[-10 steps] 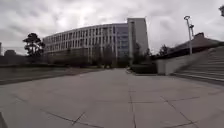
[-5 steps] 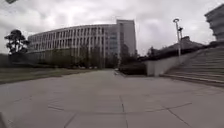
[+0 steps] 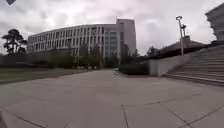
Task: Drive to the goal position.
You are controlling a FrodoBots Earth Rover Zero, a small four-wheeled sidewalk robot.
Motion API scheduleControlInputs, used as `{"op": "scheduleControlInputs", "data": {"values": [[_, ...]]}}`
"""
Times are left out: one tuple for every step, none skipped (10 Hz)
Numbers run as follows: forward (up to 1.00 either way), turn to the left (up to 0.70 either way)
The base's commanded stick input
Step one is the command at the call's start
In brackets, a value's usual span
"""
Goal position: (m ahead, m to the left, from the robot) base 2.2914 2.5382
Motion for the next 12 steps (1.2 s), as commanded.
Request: {"op": "scheduleControlInputs", "data": {"values": [[1.0,0.1],[1.0,0.04],[1.0,0.04],[1.0,0.04],[1.0,0.04],[1.0,0.04],[1.0,0.04],[1.0,0.0],[1.0,-0.31],[1.0,-0.36],[1.0,-0.36],[1.0,-0.36]]}}
